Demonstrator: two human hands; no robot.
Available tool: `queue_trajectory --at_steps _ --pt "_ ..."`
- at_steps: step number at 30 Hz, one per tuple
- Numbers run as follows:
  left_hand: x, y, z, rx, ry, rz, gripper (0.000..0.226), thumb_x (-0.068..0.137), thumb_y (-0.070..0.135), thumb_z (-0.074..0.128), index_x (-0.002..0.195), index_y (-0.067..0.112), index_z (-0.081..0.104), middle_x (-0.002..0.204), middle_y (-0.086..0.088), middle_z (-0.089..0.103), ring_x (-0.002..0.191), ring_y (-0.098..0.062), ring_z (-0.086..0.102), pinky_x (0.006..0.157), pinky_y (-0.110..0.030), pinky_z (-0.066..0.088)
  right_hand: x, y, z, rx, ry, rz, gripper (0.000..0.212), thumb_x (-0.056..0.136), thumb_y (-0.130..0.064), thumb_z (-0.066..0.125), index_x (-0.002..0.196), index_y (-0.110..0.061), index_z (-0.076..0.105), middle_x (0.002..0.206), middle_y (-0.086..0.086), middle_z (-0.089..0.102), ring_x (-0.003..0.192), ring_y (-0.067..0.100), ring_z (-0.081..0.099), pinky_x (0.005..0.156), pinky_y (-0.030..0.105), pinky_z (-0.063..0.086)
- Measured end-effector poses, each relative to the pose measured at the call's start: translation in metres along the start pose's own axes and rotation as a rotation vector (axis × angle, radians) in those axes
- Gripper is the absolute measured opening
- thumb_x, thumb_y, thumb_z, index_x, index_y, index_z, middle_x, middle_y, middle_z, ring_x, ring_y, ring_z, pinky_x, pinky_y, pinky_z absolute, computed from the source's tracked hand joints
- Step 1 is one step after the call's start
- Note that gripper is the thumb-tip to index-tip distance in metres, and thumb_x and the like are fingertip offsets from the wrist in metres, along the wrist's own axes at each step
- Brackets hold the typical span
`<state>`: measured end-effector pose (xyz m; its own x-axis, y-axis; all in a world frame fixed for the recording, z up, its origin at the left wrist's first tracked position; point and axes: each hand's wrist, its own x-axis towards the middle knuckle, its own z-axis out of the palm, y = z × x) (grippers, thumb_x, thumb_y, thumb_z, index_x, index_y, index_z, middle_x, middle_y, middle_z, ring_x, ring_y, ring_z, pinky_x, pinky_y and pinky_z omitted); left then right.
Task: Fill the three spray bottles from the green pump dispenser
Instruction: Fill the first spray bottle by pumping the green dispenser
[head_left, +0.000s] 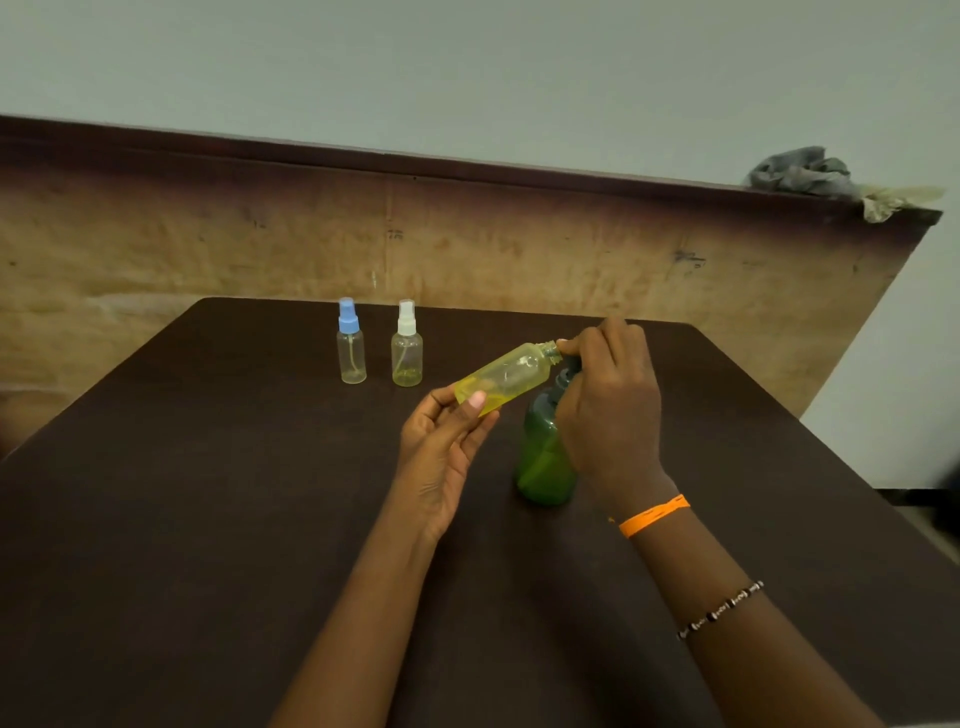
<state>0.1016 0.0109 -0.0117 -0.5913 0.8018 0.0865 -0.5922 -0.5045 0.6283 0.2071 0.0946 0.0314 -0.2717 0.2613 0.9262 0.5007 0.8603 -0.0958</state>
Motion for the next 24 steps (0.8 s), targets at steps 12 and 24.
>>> queue_trajectory --at_steps 12,24 --pt "-0.001 0.0 -0.002 -0.001 -0.004 -0.011 0.028 0.068 0.01 0.065 0.094 0.006 0.055 0.102 -0.01 0.064 0.088 -0.012 0.068 0.072 -0.019 0.054 -0.004 0.001 0.005 0.02 0.042 0.018 0.024 0.081 0.003 0.036 0.074 0.002 0.058 0.074 0.017 0.051 0.071 0.025 0.038 0.057 0.044 0.044" --pt "-0.001 -0.001 -0.003 0.002 -0.007 -0.024 0.031 0.066 0.009 0.066 0.095 0.005 0.055 0.099 -0.009 0.066 0.089 -0.012 0.067 0.073 -0.019 0.054 -0.004 0.004 0.009 0.003 0.067 0.024 0.021 0.081 0.003 0.039 0.068 0.001 0.054 0.071 0.017 0.049 0.068 0.026 0.038 0.054 0.043 0.043"
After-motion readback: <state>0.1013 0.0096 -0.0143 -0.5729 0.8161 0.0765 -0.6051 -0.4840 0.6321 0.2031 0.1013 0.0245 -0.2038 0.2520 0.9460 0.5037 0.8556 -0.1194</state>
